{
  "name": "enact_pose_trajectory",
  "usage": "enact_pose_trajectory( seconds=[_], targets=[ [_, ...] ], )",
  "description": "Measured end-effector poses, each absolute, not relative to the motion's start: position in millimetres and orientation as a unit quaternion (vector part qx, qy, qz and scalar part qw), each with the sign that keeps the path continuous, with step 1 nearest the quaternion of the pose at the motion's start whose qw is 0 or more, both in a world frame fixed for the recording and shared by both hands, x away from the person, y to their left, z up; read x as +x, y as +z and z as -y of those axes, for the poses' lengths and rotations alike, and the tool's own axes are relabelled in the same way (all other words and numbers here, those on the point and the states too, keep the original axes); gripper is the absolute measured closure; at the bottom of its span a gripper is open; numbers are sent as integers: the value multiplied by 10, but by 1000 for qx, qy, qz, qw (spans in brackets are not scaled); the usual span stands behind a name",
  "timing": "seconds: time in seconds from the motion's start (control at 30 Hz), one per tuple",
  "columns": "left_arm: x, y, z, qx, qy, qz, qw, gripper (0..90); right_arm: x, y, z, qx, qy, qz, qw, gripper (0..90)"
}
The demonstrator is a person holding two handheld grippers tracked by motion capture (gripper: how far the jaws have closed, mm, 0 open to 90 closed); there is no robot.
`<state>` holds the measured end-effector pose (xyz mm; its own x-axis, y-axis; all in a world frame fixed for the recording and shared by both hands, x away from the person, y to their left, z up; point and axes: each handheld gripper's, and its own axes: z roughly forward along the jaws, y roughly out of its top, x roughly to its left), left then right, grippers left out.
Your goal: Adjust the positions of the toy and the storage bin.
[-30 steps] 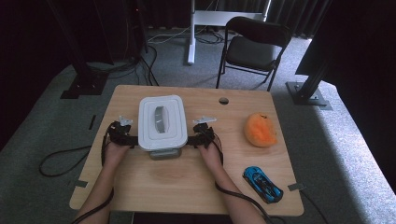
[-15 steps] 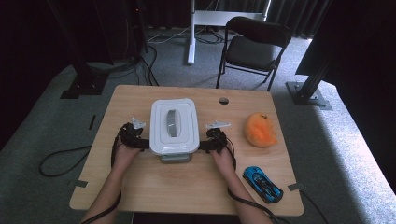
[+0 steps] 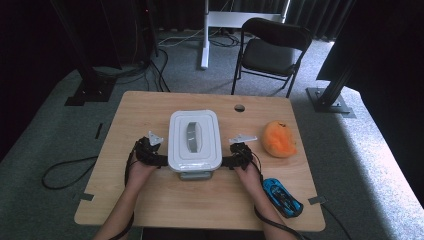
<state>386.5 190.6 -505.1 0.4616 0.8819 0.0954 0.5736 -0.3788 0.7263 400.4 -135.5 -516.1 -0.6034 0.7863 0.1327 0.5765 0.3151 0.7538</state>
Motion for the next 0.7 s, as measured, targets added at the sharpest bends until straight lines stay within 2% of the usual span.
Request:
enact_pose_trajectory(
  seconds=[0.4,0.6,0.7],
  targets=[
    [3522,-5059,-1830,797,250,-450,316,14,3793,-5078,1455,387,401,-821,124,196],
    [3542,-5118,-1907,782,227,-470,342,11,3802,-5071,1479,396,396,-819,126,146],
    [3598,-5149,-1937,783,232,-472,331,11,3859,-5085,1515,418,388,-811,136,140]
  ],
)
